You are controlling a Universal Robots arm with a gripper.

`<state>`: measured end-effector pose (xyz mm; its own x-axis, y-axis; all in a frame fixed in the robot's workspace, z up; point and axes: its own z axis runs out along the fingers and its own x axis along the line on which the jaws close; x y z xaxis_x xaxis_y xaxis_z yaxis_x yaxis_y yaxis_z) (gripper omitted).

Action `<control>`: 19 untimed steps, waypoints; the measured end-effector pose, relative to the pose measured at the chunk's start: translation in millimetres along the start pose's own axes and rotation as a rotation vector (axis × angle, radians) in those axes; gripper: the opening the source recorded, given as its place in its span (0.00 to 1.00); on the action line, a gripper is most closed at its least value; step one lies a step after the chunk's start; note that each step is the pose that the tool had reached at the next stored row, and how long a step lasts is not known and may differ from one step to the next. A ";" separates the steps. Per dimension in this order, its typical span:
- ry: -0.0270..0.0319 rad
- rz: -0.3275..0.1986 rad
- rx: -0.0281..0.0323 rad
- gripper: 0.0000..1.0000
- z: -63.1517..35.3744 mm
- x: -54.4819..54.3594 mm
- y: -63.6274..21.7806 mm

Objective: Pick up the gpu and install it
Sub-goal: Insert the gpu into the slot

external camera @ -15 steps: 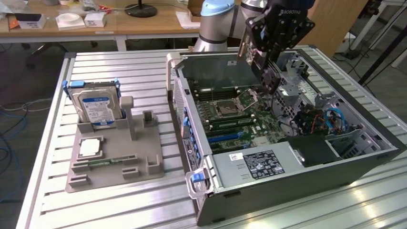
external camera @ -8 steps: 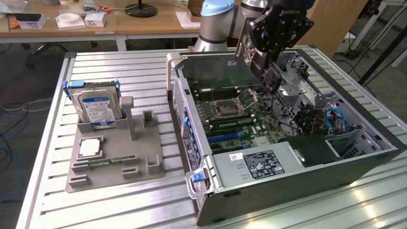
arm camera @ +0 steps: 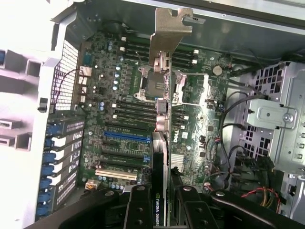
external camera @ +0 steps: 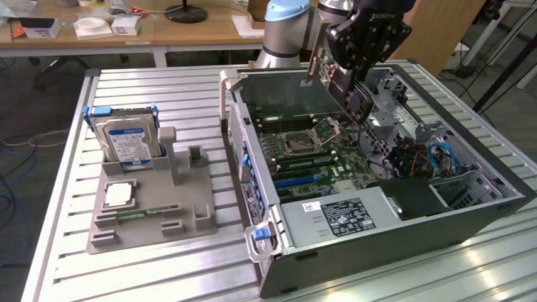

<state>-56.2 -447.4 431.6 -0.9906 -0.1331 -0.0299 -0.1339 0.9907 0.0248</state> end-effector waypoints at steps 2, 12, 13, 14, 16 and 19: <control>0.0003 -0.012 -0.0003 0.26 0.1 0.0 0.1; 0.0019 -0.073 -0.0021 0.26 0.4 0.0 0.4; 0.0020 -0.079 -0.0023 0.26 0.5 0.0 0.4; 0.0021 -0.084 -0.0025 0.26 0.5 0.0 0.4; 0.0024 -0.096 -0.0028 0.26 0.6 0.0 0.4; 0.0029 -0.114 -0.0033 0.26 0.7 -0.1 0.5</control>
<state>-56.2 -446.9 431.0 -0.9690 -0.2451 -0.0299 -0.2458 0.9690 0.0247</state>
